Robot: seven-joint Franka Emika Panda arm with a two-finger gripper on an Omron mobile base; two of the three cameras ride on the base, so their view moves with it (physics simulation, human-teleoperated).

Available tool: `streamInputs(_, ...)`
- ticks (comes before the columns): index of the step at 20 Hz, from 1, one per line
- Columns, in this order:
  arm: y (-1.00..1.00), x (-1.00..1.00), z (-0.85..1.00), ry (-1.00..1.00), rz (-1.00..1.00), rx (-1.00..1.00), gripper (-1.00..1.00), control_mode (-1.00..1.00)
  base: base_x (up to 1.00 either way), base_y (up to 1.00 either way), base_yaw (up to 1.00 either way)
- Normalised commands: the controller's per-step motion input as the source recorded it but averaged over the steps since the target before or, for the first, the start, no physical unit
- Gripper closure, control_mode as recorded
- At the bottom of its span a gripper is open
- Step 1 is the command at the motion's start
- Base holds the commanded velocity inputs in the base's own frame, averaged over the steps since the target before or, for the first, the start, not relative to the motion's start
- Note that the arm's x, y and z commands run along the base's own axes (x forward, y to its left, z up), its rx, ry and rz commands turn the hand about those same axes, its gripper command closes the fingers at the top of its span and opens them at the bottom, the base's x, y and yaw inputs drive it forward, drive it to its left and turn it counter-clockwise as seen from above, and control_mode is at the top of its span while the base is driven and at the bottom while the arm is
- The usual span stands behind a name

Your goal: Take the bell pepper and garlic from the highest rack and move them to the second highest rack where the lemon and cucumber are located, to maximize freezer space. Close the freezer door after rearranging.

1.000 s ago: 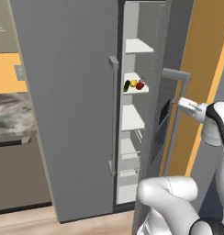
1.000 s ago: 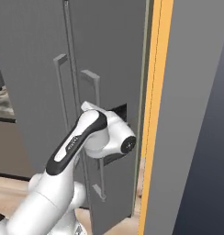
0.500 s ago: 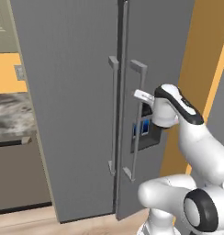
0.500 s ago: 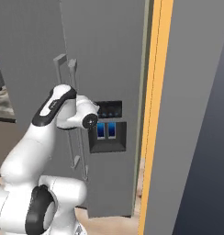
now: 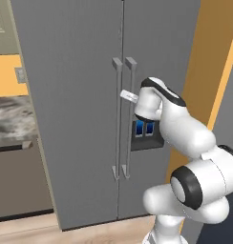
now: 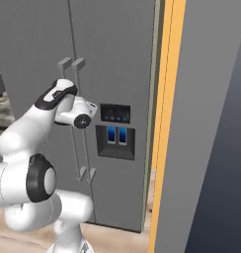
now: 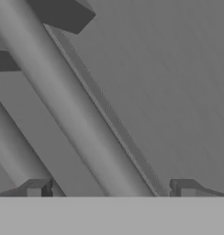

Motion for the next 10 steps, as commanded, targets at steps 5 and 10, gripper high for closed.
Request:
streamInputs(5, 0.34, 0.6, 0.11, 0.13, -0.06, -0.02, -1.0, -1.0, 0.0, 0.0, 0.0)
streamInputs(10, 0.3, 0.59, 0.11, 0.13, -0.06, -0.01, -1.0, -1.0, 0.0, 0.0, 0.0)
